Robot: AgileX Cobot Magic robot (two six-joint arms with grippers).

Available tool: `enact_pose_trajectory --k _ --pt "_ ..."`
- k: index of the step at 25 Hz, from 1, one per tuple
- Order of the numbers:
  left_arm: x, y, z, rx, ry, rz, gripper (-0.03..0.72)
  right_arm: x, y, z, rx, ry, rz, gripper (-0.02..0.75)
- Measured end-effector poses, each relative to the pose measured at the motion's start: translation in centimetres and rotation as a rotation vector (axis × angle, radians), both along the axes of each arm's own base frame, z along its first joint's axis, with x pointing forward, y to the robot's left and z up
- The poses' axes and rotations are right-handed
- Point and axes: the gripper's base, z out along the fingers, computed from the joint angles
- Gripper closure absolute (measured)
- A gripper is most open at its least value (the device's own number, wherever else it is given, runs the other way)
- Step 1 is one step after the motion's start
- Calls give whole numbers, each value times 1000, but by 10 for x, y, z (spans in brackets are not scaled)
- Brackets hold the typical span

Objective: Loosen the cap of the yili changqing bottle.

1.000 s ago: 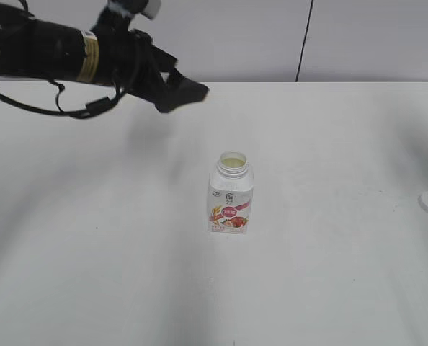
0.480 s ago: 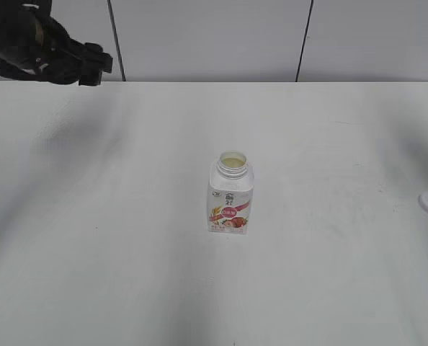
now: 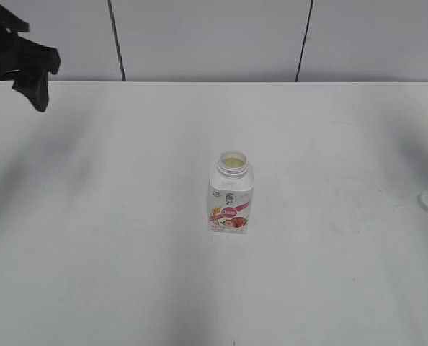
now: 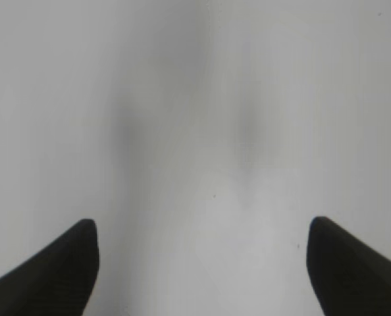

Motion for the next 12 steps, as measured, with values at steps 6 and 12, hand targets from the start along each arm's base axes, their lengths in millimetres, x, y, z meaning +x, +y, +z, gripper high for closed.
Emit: enact_pose_trajectory --k 6,12 --pt "-42 14 14 -14 126 -39 103 -27 29 5 -10 -2 88 195" --pt "-105 25 31 -75 97 -77 125 -91 42 18 -11 -50 117 196"
